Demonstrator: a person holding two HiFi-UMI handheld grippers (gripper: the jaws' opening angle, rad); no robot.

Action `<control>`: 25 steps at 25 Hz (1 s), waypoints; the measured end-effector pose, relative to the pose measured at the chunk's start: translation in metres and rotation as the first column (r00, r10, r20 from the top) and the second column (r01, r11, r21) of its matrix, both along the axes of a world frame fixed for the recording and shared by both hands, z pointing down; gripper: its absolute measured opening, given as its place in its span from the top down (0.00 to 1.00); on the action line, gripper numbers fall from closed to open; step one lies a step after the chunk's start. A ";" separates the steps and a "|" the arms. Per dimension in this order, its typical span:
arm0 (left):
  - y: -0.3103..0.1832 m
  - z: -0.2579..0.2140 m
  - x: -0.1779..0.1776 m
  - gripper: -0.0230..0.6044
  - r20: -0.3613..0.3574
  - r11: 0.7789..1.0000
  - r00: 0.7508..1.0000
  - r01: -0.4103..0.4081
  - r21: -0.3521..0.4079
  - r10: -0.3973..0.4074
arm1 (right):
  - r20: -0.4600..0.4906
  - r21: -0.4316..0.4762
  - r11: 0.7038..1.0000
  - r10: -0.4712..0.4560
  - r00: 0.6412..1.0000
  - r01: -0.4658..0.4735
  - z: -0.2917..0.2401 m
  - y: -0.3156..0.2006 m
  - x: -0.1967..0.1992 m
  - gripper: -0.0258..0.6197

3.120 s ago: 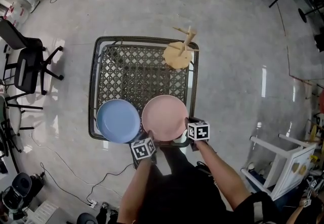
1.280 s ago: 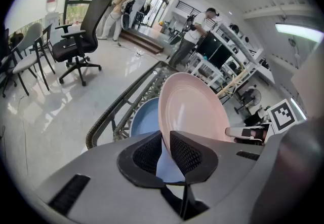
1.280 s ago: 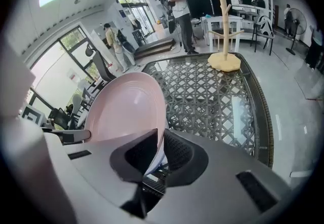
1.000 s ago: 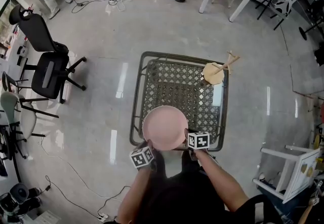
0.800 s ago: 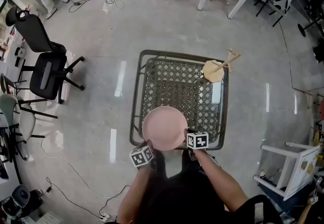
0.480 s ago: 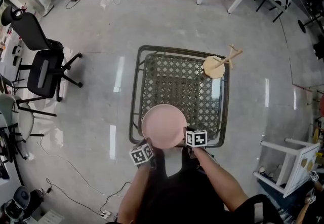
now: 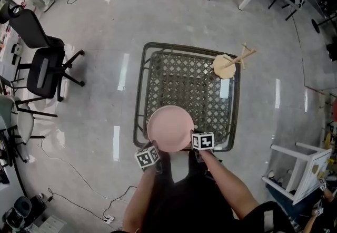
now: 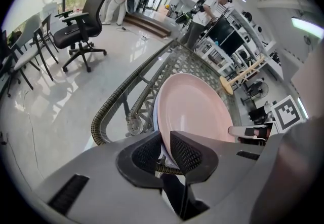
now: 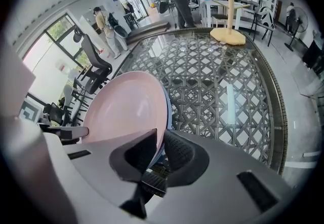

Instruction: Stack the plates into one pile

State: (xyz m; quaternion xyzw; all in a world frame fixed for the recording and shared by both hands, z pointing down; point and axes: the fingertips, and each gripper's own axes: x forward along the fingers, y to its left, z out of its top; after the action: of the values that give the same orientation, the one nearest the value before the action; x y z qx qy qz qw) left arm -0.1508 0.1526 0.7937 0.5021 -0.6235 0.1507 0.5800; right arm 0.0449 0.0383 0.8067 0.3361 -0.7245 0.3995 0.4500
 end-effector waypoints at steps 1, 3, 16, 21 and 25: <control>0.000 0.000 0.001 0.86 0.004 1.000 1.000 -0.007 -0.001 0.007 | -0.002 0.000 1.000 -0.002 1.000 0.002 0.000 0.000 0.001 0.90; -0.001 0.000 0.001 0.86 0.008 1.000 1.000 -0.012 -0.004 0.012 | -0.001 0.001 1.000 -0.005 1.000 0.005 0.000 0.000 0.001 0.90; -0.002 -0.001 0.000 0.80 0.020 1.000 1.000 0.008 0.010 -0.008 | -0.007 0.039 0.999 -0.037 0.999 0.038 -0.002 -0.005 -0.004 0.77; 0.003 -0.015 -0.009 0.77 0.049 0.999 0.998 0.035 0.023 -0.036 | 0.022 0.064 0.998 -0.028 0.999 0.026 -0.017 -0.008 -0.002 0.77; 0.004 -0.034 -0.018 0.79 0.087 0.997 0.995 0.042 0.059 -0.047 | 0.061 0.108 0.994 -0.043 0.997 0.036 -0.040 -0.016 -0.005 0.77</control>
State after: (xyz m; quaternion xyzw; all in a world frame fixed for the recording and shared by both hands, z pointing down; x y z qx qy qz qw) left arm -0.1688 0.1566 0.7595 0.4970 -0.6638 0.1420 0.5405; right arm 0.0396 0.0220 0.7663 0.3326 -0.7652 0.3617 0.4160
